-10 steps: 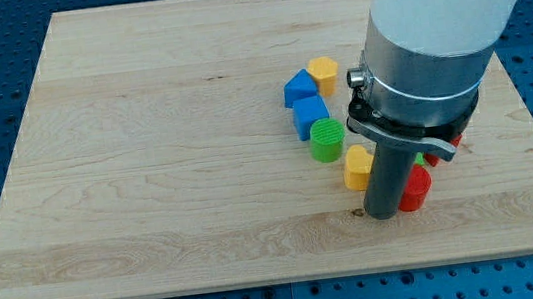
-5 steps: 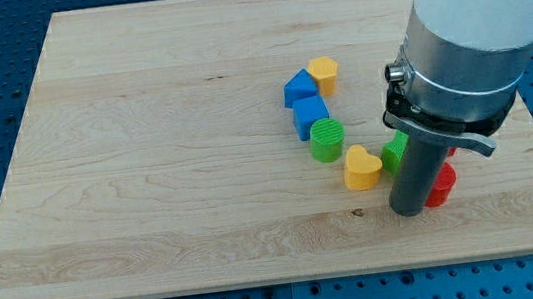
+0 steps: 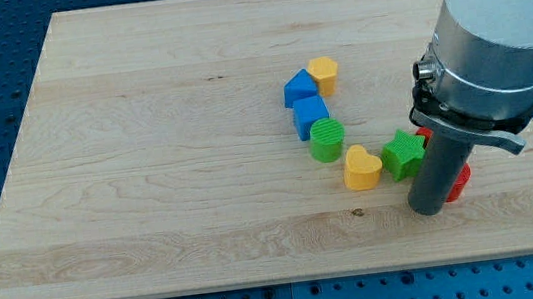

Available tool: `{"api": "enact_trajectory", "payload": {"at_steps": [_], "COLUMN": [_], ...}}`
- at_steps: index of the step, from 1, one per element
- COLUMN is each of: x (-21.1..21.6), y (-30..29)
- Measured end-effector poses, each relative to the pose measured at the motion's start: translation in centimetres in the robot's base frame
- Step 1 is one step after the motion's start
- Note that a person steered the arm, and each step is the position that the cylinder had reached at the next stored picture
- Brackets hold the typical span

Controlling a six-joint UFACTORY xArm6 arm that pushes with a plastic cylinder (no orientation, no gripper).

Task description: Move the red circle to the bottom of the red star

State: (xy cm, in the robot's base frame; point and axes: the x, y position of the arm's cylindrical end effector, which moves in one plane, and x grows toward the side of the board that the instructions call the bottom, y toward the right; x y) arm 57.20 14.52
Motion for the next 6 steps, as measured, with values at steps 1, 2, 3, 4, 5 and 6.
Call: {"api": "enact_trajectory", "payload": {"at_steps": [1,2,3,4,5,6], "x": [0.0,-0.1,-0.2,-0.2,-0.2,-0.2], "y": [0.0,-1.2,-1.5,-0.3,1.0,2.3]}}
